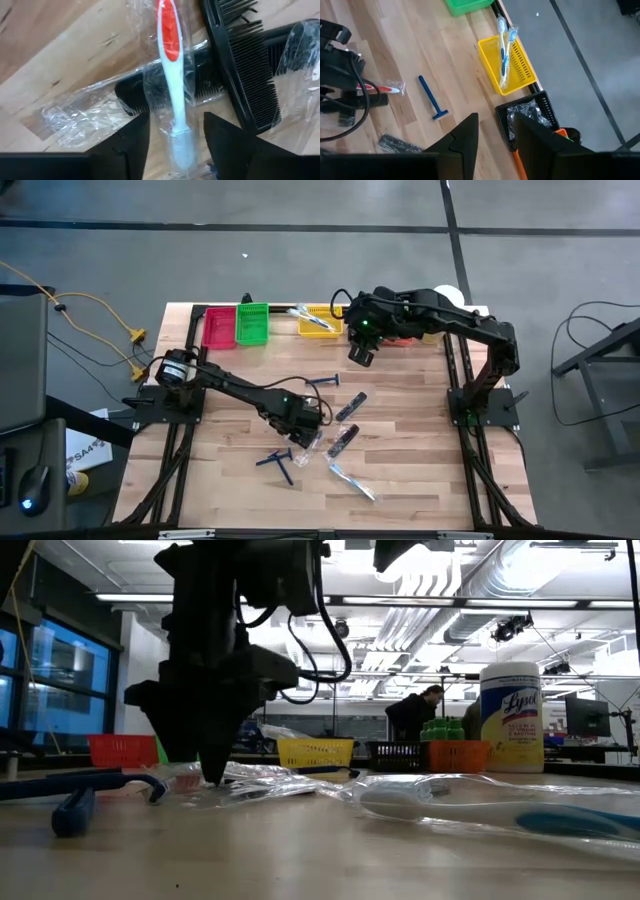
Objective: Pick & Place Travel size toiletries
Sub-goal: Put the orange toothbrush into the yellow bin
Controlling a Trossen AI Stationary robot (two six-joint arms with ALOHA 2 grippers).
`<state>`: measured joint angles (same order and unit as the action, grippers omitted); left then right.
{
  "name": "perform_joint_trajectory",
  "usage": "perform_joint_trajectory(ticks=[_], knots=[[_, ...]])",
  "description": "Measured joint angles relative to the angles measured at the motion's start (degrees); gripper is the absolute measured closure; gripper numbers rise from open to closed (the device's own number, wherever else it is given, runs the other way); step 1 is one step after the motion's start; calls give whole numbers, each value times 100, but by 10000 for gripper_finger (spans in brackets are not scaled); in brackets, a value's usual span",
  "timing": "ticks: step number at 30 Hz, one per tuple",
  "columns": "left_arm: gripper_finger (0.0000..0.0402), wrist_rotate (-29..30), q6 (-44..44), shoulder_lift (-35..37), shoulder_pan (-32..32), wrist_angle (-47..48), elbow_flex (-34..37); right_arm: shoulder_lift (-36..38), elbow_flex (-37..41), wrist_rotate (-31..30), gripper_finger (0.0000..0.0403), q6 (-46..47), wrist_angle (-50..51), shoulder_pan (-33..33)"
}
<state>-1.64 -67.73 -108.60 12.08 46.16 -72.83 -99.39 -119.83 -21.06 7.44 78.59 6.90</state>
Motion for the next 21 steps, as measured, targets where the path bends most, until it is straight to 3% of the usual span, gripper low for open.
perform_joint_trajectory(ticks=[12,21], knots=[[346,-255,207,-4,2,73,0,159,0,0,286,15,15,0],[351,-225,502,107,-7,381,5,749,0,2,286,233,46,0]])
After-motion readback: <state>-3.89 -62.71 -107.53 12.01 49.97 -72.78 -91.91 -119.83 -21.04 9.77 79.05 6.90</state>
